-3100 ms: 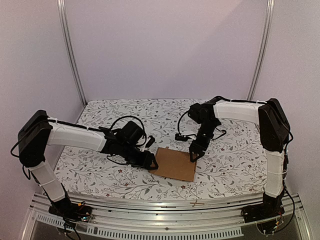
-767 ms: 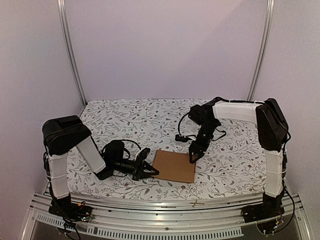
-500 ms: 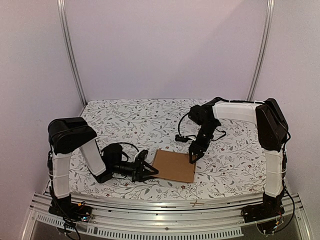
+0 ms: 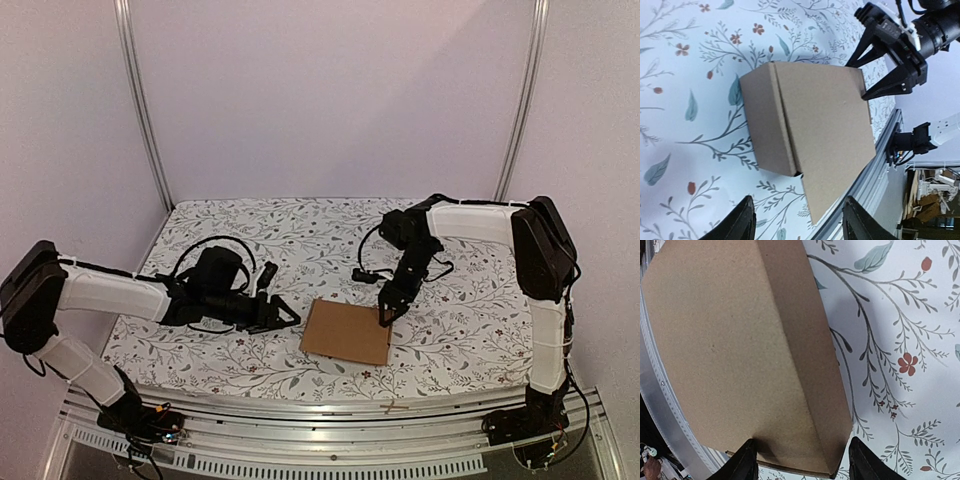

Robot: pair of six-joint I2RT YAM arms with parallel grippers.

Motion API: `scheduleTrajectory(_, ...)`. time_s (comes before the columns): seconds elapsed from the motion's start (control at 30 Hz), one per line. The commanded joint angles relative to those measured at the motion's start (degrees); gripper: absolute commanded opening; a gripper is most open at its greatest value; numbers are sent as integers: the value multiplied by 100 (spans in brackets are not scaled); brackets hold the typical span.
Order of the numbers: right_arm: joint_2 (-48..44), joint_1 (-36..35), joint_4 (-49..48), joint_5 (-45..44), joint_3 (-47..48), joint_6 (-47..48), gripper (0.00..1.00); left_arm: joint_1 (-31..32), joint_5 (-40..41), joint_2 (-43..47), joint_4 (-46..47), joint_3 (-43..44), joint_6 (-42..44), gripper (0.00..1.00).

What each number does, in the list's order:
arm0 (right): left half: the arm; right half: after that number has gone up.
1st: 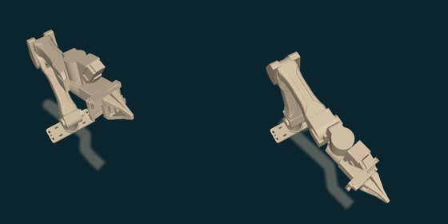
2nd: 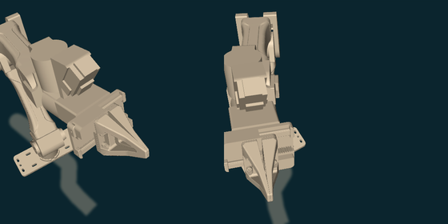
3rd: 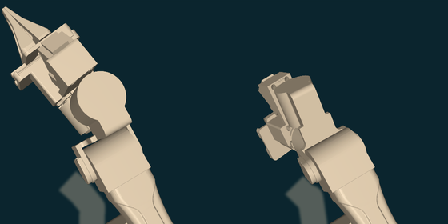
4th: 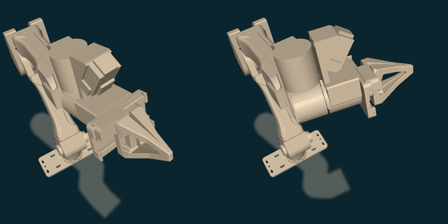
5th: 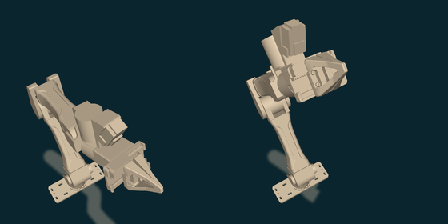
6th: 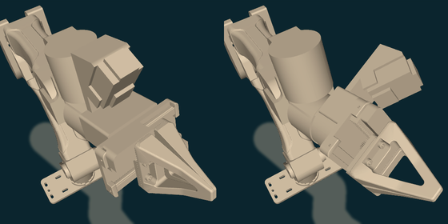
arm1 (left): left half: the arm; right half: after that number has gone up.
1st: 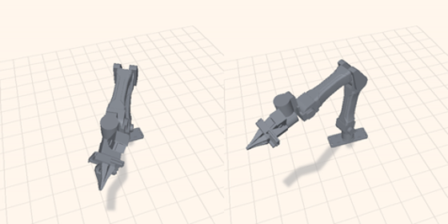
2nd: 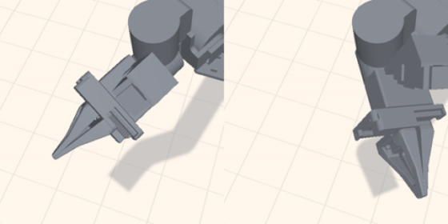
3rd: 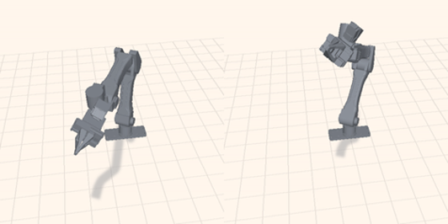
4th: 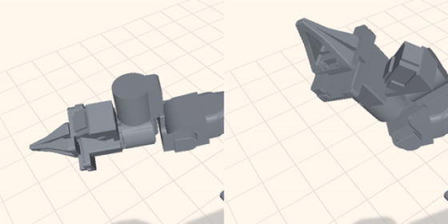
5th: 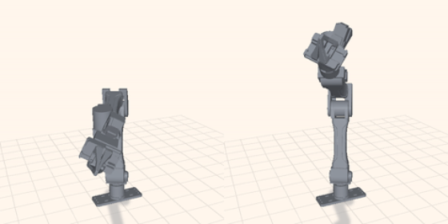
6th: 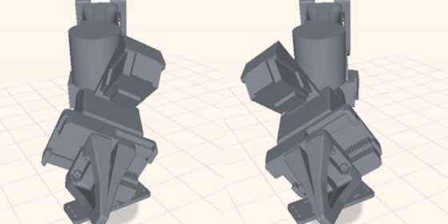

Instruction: Fold the paper box

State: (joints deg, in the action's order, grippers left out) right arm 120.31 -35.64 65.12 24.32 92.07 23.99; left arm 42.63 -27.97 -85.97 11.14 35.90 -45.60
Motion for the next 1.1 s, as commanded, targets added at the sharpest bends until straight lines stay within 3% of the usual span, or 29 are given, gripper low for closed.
scheduleTrajectory(0.0, -72, 82, 50, -85, 64, -57, 61, 216, 1408, 263, -2183, 72, 1313, 58)
scheduleTrajectory(0.17, -287, 86, 79, -146, 42, -19, 63, 1231, 2365, 417, -2447, 357, 1689, 59)
scheduleTrajectory(0.3, -372, 85, 66, -161, -9, -9, 64, 1678, 3041, 513, -2595, 387, 1511, 59)
scheduleTrajectory(0.53, -362, 92, 53, -95, -64, 51, 65, 2291, 4101, 808, -1548, -187, 1070, 60)
scheduleTrajectory(1.07, -185, 85, -182, -282, -311, 62, 65, 2390, 4277, -13, -1086, 158, 1243, 47)
